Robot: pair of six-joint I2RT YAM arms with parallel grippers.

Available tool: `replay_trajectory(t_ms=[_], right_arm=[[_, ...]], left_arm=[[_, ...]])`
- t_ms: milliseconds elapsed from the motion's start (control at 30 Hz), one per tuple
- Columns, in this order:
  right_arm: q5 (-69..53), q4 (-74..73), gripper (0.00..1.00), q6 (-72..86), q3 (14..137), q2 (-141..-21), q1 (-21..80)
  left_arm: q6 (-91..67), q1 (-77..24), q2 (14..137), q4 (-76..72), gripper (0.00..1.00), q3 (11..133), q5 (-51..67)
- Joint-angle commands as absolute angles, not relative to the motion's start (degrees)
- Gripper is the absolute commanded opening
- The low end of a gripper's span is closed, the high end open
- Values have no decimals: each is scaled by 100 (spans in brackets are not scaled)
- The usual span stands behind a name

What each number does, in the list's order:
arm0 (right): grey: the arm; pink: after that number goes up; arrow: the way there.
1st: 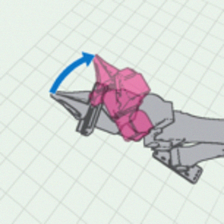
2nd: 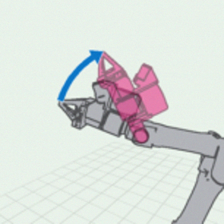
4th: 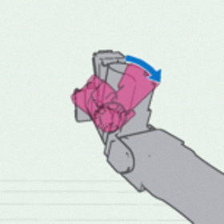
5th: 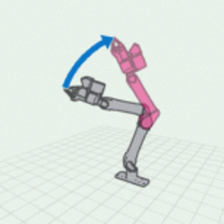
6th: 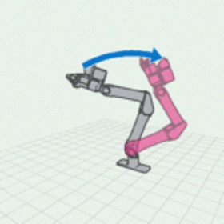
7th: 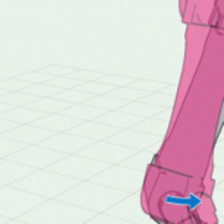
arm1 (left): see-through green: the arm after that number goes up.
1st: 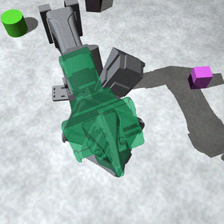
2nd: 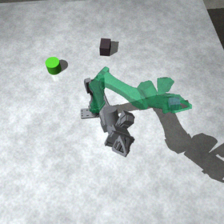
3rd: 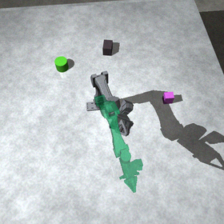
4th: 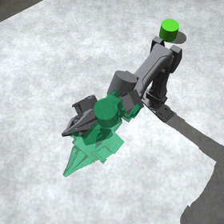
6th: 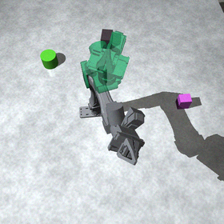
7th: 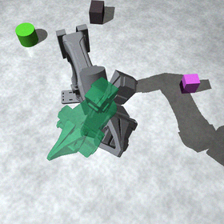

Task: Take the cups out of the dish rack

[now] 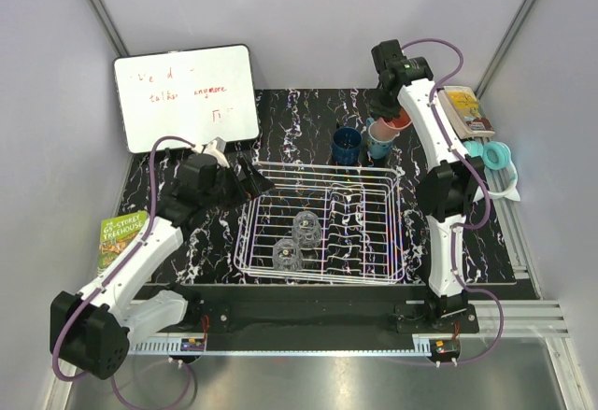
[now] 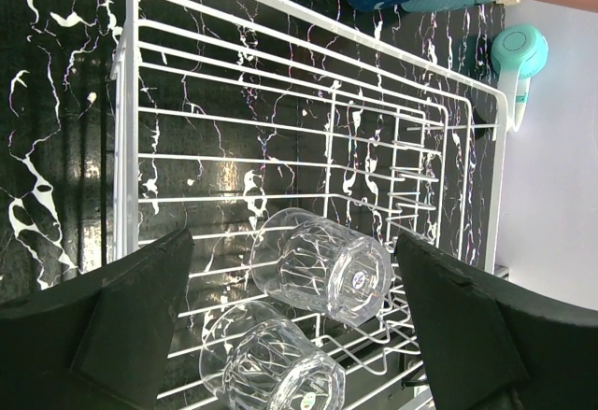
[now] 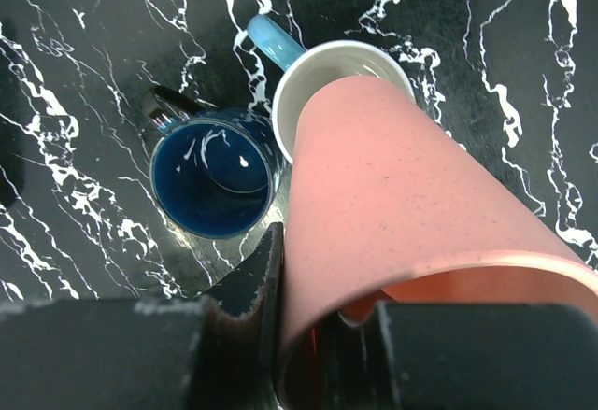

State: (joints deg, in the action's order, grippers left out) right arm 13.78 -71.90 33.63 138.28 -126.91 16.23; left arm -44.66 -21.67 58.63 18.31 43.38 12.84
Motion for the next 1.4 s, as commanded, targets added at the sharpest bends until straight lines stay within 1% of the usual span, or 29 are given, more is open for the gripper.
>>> replay_trajectory(t_ms=[0, 567, 600, 633, 700, 800, 867, 900, 1067, 1233, 1367], right_arm=[[1266, -6908, 0, 3278, 13930, -12726, 1652], [1283, -6812, 0, 3147, 14379, -13386, 1652], [1283, -6820, 1, 3138, 14396, -13421, 1652], [1283, -6820, 5, 3129, 14405, -13421, 1652], [1266, -6820, 16, 3120, 14449, -13412, 1661], [1239, -6812, 28, 3085, 14493, -13351, 1652], [1222, -6794, 31, 3076, 14493, -13298, 1652], [1204, -6785, 34, 3076, 14484, -13246, 1652], [1178, -6741, 42, 3059, 14441, -13113, 1652], [1142, -6724, 43, 3067, 14362, -12780, 1670], [1204, -6618, 44, 3094, 14160, -12158, 1854]], left_arm=[[-4474, -2171, 5888, 1529, 94, 4289, 1397], [-4430, -2171, 6275, 1441, 93, 4342, 1450], [-4430, -2171, 6267, 1441, 93, 4333, 1450], [-4430, -2171, 6275, 1450, 94, 4333, 1459], [-4421, -2180, 6267, 1441, 93, 4324, 1459], [-4412, -2171, 6223, 1441, 93, 4307, 1459], [-4421, -2171, 6188, 1450, 93, 4298, 1441], [-4430, -2171, 6179, 1441, 94, 4298, 1450], [-4474, -2180, 6161, 1424, 94, 4280, 1468], [-4456, -2180, 6091, 1433, 94, 4263, 1424], [-4342, -2180, 6038, 1433, 95, 4306, 1345]])
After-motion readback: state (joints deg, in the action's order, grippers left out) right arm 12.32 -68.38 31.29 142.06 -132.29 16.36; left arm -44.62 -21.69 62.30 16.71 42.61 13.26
